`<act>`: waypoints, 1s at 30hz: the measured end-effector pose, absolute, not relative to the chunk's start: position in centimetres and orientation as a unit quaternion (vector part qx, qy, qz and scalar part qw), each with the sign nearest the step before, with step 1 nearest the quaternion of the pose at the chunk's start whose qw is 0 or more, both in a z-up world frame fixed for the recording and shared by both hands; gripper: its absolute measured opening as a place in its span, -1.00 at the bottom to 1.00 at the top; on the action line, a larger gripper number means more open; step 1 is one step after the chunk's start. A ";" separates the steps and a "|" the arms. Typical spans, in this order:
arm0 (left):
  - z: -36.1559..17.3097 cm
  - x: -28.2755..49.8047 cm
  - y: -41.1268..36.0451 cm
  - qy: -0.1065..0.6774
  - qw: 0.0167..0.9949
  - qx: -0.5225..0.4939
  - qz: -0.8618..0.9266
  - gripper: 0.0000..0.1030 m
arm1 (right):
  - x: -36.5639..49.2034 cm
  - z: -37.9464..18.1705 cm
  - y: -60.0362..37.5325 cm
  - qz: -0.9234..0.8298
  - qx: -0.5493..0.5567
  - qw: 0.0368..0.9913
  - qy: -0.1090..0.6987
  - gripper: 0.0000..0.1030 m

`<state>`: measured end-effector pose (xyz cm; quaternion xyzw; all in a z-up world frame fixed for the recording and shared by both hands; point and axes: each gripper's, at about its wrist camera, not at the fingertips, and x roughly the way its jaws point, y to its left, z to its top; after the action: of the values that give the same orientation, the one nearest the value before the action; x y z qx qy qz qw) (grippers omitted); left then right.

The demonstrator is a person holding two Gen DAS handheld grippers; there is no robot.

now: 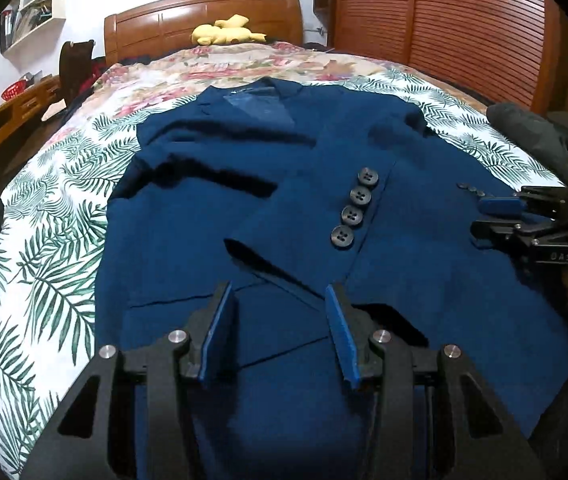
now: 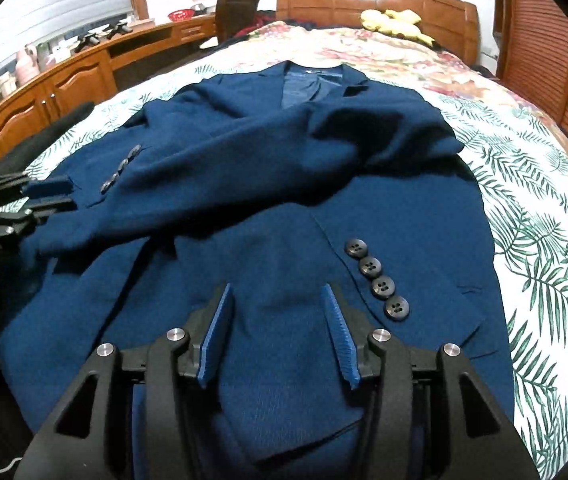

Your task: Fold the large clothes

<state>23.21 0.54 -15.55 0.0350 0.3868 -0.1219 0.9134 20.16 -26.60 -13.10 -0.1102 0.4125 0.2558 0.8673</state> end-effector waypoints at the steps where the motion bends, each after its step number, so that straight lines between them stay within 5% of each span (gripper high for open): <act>1: -15.6 23.3 0.5 0.389 0.913 0.034 -0.120 -0.10 | 20.2 -13.1 -26.6 0.256 -0.111 0.867 0.413 -0.06; 11: -16.3 23.5 0.4 0.407 0.907 0.035 -0.105 0.03 | 20.3 -13.1 -26.2 0.258 -0.127 0.864 0.413 -0.04; 30: -13.1 27.3 0.8 0.398 0.912 0.008 -0.099 -0.02 | 19.5 -12.7 -27.8 0.270 -0.140 0.862 0.406 -0.02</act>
<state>27.26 0.84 -13.06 0.0080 0.3978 -0.0991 0.9121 19.46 -27.76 -12.68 -0.1396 0.4063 0.2705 0.8615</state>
